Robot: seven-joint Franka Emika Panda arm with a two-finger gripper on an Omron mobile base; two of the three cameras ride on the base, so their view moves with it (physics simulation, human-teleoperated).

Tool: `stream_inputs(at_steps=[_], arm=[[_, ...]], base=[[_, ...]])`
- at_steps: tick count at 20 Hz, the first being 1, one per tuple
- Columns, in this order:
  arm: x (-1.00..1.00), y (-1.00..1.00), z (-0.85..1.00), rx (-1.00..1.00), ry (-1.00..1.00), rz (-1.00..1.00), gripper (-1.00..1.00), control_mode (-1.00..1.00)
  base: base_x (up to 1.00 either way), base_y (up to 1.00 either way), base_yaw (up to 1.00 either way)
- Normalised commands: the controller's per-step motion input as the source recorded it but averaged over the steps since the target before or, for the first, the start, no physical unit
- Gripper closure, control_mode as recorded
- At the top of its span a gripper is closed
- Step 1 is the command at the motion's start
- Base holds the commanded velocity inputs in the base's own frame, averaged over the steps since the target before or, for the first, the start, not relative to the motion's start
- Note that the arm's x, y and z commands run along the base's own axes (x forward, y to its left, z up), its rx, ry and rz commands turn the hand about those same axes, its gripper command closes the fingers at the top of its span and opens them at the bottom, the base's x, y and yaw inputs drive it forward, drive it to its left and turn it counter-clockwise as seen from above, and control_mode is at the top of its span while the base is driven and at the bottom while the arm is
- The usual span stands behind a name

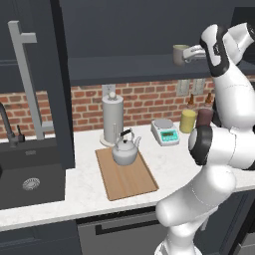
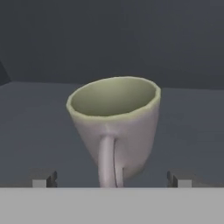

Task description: Pick the kettle from the counter and place it on the tray. Then pick the mug from the cabinet and place it on the tray. Then close the cabinet doors.

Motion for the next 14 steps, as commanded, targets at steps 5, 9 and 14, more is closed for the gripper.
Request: stream_inputs(at_steps=[5, 9, 14], arm=[[0.04, -0.04, -0.02, -0.06, 0.00, -0.01, -1.00, -1.00], [0.21, 0.00, -0.07, -0.06, 0.00, -0.01, -1.00, -1.00], [0.14, 0.00, -0.04, -0.02, -0.02, 0.00, -1.00, -1.00]], base=[[0.00, 0.00, 0.00], [0.00, 0.00, 0.00], [0.00, 0.00, 0.00]])
